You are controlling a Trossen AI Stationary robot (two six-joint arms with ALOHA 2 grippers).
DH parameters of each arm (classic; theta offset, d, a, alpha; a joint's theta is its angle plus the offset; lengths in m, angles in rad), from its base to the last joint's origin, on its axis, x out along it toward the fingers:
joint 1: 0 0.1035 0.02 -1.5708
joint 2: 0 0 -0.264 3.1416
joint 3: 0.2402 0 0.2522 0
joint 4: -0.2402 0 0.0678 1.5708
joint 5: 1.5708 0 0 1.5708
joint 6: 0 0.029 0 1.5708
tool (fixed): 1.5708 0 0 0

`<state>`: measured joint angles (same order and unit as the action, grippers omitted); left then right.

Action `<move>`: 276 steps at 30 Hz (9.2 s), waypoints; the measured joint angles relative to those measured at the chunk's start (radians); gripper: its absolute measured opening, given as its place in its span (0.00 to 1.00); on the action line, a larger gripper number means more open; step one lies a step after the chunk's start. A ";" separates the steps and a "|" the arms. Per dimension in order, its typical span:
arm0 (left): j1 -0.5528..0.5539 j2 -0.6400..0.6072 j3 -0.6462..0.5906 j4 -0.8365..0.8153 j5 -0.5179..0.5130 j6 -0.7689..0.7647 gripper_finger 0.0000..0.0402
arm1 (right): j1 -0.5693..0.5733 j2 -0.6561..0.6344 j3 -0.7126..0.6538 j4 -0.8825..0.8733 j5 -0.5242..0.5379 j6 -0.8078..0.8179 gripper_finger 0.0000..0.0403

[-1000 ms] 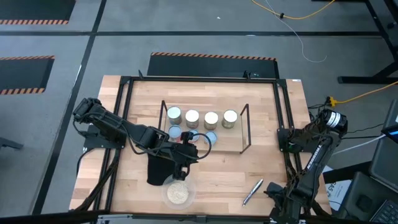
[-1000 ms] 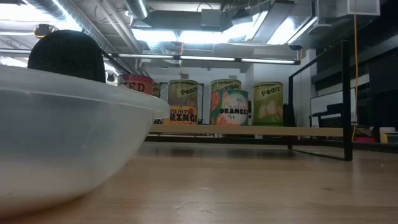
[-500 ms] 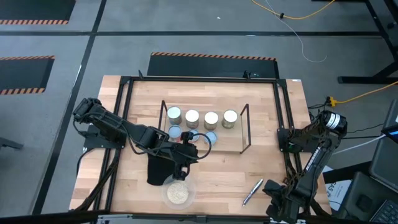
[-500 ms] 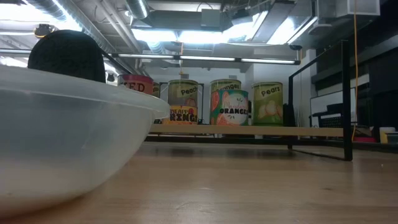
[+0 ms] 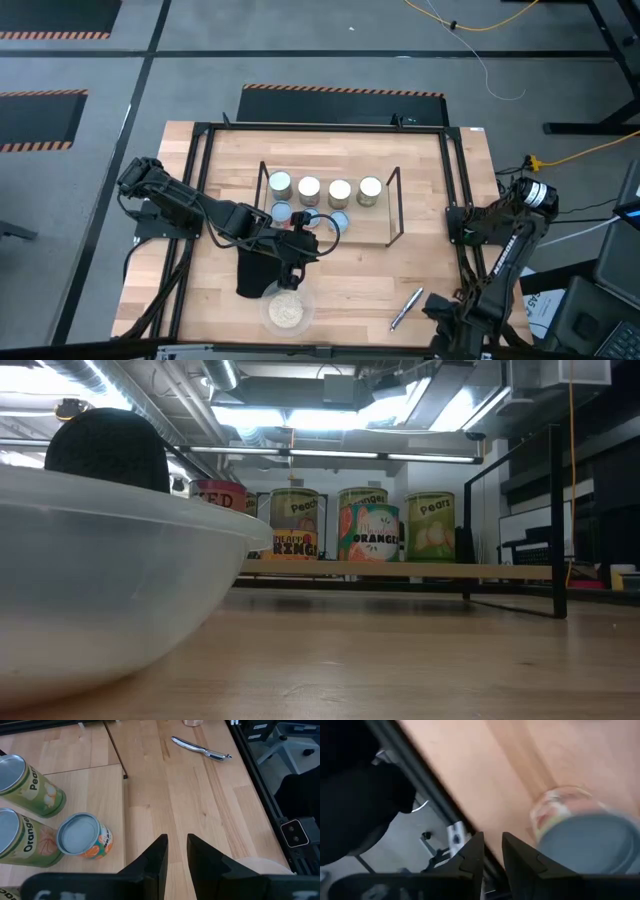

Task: Pick and place cans onto a shelf
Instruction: Put the small canned diced tomatoes on the shelf, then return to Home Position

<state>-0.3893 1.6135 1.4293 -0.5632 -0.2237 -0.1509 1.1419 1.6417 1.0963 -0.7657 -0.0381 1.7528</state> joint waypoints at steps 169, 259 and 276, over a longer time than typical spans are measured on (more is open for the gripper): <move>-0.361 -0.171 -0.608 0.912 -0.485 0.004 0.16 | -0.898 0.090 0.242 -0.375 0.202 -2.098 0.06; 0.308 -1.535 -1.421 0.996 -0.043 0.421 0.16 | -0.694 -1.474 -0.739 0.639 0.174 -1.754 0.20; 0.523 -1.577 -1.421 0.722 0.345 0.247 0.16 | -0.706 -1.640 -0.970 0.710 0.176 -1.763 0.20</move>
<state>0.1338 0.0360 0.0082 0.1588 0.1209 0.0962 0.4358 0.0013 0.1266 -0.0559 0.1379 -0.0097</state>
